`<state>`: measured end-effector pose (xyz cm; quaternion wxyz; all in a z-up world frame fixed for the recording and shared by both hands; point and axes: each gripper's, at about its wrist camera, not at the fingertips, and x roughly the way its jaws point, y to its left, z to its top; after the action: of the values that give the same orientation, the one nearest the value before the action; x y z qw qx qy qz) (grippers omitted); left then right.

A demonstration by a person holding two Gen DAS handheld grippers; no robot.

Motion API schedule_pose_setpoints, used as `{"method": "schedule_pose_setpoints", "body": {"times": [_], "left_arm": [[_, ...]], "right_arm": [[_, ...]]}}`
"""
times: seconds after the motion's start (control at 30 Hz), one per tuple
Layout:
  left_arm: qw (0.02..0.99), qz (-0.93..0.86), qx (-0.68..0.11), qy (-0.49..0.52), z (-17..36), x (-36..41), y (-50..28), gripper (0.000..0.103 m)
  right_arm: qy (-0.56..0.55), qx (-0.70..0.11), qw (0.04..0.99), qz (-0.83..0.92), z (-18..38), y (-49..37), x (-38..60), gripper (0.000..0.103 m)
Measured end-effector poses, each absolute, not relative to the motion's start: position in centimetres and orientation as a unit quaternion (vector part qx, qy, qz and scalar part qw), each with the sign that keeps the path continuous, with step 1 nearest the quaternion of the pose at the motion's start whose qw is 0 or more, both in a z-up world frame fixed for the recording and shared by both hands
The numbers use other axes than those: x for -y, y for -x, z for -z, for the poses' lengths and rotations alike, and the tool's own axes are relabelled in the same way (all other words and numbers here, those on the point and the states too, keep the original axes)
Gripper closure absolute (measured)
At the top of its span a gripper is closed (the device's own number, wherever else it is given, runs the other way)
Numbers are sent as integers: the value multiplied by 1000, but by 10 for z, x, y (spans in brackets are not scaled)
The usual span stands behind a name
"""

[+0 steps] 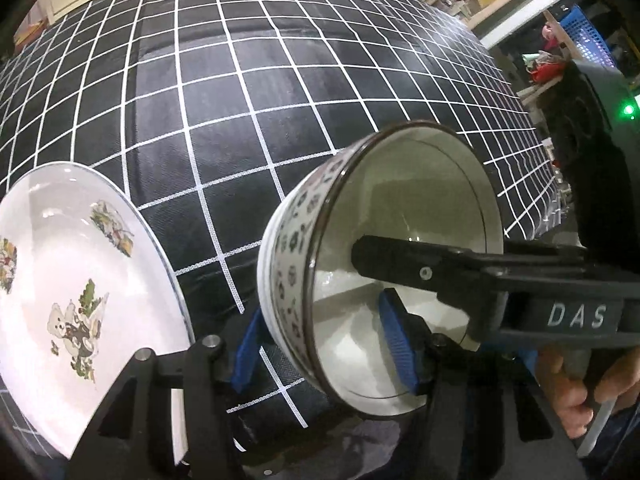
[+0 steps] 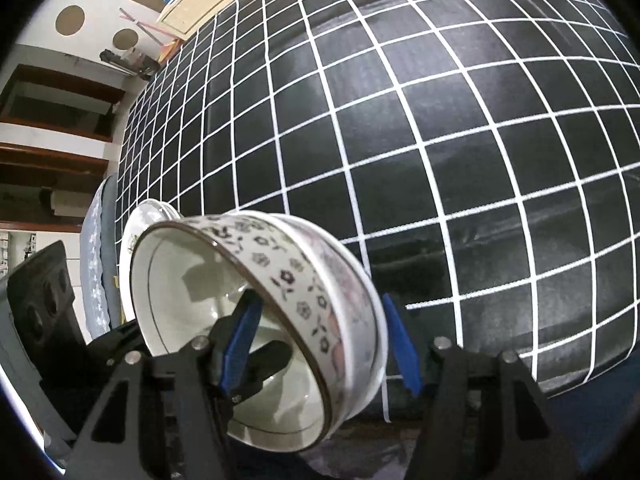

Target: Organize plates and bowls

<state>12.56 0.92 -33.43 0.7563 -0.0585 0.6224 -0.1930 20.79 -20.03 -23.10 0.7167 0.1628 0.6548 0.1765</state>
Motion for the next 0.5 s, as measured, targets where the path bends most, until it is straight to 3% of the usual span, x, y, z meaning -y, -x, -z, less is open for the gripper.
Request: {"method": "schedule_pose_setpoints", "body": {"times": [0.5], "left_arm": [[768, 172, -616, 40, 323, 2, -123, 49]], "right_arm": [[-175, -668, 708, -148, 228, -206, 185, 37]]}}
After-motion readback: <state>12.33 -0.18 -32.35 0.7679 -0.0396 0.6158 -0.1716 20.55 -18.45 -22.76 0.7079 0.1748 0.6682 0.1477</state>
